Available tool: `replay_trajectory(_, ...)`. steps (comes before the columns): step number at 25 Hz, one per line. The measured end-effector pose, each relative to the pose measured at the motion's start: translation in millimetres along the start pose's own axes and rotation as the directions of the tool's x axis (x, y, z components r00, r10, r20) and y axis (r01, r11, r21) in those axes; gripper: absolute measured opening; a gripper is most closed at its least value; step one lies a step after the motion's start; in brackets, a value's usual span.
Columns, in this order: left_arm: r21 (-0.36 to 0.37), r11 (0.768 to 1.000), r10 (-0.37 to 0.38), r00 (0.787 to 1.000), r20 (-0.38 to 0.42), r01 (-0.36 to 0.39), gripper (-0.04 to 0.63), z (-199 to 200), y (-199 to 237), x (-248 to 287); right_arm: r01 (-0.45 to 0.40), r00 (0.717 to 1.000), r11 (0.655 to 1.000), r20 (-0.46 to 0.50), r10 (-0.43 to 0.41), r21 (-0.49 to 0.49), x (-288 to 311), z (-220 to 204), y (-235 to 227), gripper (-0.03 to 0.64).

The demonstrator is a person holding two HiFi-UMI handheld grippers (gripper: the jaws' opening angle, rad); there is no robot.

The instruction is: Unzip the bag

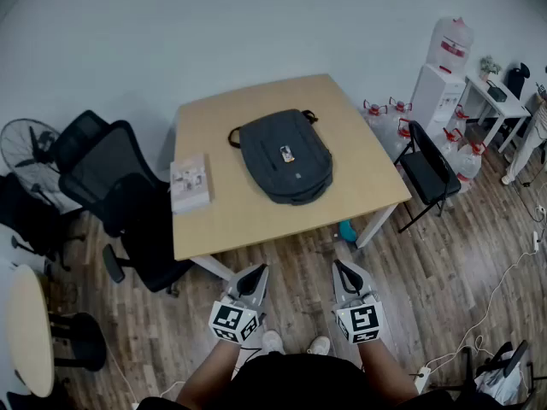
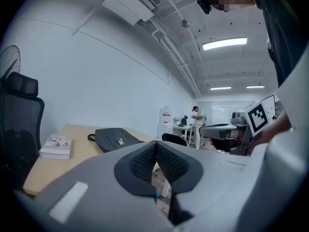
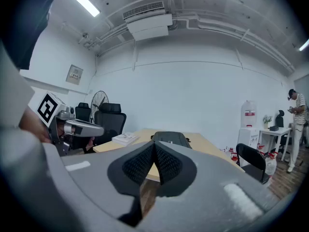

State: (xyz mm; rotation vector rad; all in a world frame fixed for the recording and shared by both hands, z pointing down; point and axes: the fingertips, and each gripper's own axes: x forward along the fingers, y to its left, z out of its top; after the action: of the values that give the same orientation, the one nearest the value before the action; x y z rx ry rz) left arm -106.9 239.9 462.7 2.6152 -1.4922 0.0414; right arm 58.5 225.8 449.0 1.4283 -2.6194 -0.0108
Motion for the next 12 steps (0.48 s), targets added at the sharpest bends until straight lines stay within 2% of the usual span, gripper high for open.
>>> replay_trajectory(12, 0.008, 1.000, -0.025, 1.000, -0.004, 0.025, 0.017, -1, 14, -4, 0.004, 1.000, 1.000, -0.010, -0.004, 0.006, 17, 0, 17, 0.002)
